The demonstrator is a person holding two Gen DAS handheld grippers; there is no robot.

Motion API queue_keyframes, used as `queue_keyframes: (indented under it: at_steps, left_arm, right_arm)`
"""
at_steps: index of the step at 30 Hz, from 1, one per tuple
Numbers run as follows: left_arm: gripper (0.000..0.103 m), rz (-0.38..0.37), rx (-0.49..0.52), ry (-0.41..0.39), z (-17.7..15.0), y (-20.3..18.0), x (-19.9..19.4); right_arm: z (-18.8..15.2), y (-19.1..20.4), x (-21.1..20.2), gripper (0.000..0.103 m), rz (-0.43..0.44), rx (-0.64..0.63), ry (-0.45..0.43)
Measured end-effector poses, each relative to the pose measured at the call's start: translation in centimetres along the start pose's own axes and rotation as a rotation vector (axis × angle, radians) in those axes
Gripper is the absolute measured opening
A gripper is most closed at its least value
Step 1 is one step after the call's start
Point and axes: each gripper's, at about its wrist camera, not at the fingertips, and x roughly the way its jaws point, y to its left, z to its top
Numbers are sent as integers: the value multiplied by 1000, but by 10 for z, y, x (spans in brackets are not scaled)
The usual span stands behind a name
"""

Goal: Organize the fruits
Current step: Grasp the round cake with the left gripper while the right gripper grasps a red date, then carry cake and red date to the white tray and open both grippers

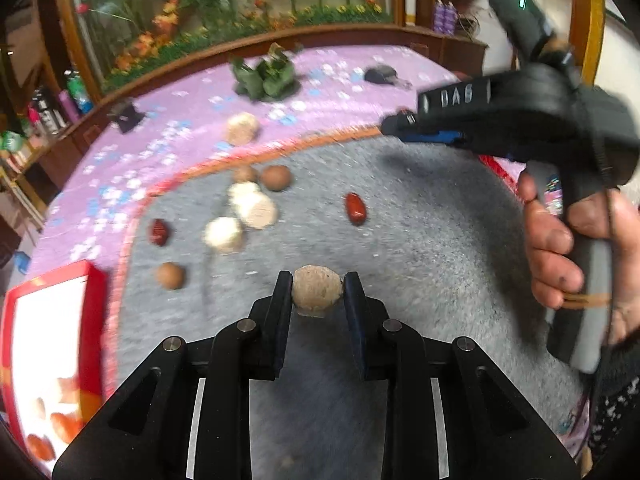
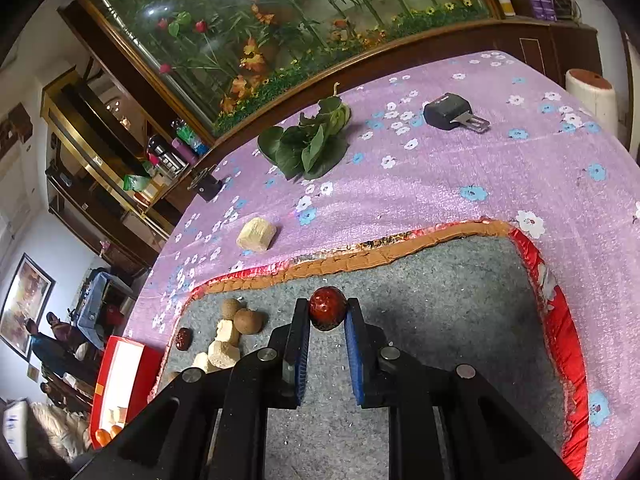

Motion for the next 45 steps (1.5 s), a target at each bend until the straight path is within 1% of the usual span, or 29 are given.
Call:
queue_keyframes:
  at_steps: [1,4,6,10,13,15,16,18,20,22,24,25,27,28,31,33,37,42,45]
  left_arm:
    - [25,7,-4,-15,-3,3,-6]
    - [25,60,-20,-82,-11,18,-37]
    - [25,84,-52,-122,-19,33,-58]
    - [25,134,-112,-192,-35,66,-96]
    - [25,186,-162,-247,-49,92,-125]
    - [25,205,-183,-270,-57,107,-139]
    - [25,212,-193,-276,-60,114,-144]
    - [25,236,-237,-297,-70,136,-154]
    - [25,253,-272,-306,-77,153,-159]
    - [25,274,-322,-308,-88,173,-163]
    - [25,305,-371,-304,-100,194,-165]
    - [25,328,-392,-299,-107,205,-165]
    - [25,362,-422,-283,-117,221,-162]
    - [25,377,-446,-273,-123,230,-160]
    - [25,387,-494,-254,-137,248,-155]
    - [25,388,-519,-238,-146,258,-149]
    - [25,362,-523,-204,-158,261,-133]
    - [25,319,-517,-166,-163,259,-114]
    - [25,318,-504,-158,-164,255,-109]
  right_arm:
    - [0,0,0,17,-6,-3,-4]
    - [1,-1,-1,17,-14,-6,-22]
    - [1,-1,-2,17,-17,-13,-36]
    - [-2,2,-7,17,-33,-44,-100]
    - [-4,5,-11,17,-22,-51,-138]
    - [-7,10,-13,17,-16,-47,-151]
    - [-10,16,-14,17,12,-35,-139]
    - [-17,32,-16,17,39,-43,-127]
    - [-30,63,-16,17,77,-104,-106]
    - [-42,93,-14,17,117,-152,-78]
    - [-55,130,-11,17,173,-215,-43]
    - [-65,155,-9,17,201,-265,-27]
    - [-81,187,-5,17,245,-325,2]
    - [-92,210,-2,17,283,-362,28]
    - [-120,254,6,16,343,-450,74]
    - [-138,275,13,16,367,-494,104]
    - [-174,300,27,16,367,-574,148]
    - [-192,309,47,16,341,-616,186]
    - [-199,312,55,16,331,-634,210]
